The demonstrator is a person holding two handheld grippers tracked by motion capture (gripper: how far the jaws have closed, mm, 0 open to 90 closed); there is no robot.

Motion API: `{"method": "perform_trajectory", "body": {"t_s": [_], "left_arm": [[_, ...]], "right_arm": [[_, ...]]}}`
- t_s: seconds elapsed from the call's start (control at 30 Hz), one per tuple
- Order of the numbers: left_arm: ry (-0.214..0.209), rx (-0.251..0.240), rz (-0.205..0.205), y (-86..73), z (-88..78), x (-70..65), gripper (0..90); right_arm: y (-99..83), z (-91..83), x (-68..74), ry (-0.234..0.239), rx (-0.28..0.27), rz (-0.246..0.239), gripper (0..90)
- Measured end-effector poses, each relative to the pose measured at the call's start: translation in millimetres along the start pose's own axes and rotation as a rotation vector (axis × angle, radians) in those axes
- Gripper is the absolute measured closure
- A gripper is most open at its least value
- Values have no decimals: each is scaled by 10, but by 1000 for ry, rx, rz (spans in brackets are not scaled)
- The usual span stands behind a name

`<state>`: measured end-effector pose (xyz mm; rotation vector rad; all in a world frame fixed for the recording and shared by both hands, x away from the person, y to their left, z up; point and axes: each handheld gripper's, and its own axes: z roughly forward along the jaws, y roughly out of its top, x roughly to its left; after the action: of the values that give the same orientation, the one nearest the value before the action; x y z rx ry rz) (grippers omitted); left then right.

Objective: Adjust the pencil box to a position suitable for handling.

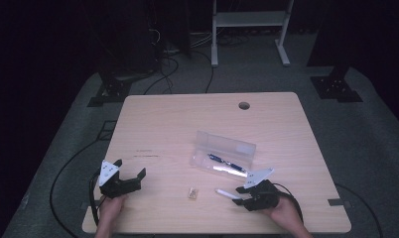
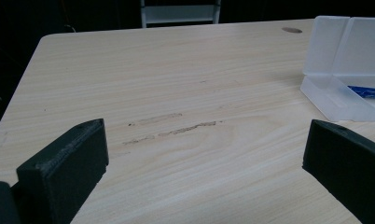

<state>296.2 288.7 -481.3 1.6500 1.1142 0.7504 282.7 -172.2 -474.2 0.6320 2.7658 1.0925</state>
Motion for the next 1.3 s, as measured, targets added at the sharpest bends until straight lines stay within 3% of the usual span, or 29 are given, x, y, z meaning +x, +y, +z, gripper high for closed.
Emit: {"method": "perform_trajectory", "body": {"t_s": [0.4,1.3], "left_arm": [[-1,0,-1,0,-1,4,0],[-2,-1,-4,0,-2,6,0]], "right_arm": [[-20,61,25,-20,30,-10,685],[-26,96,43,-48,63,-23,760]]}}
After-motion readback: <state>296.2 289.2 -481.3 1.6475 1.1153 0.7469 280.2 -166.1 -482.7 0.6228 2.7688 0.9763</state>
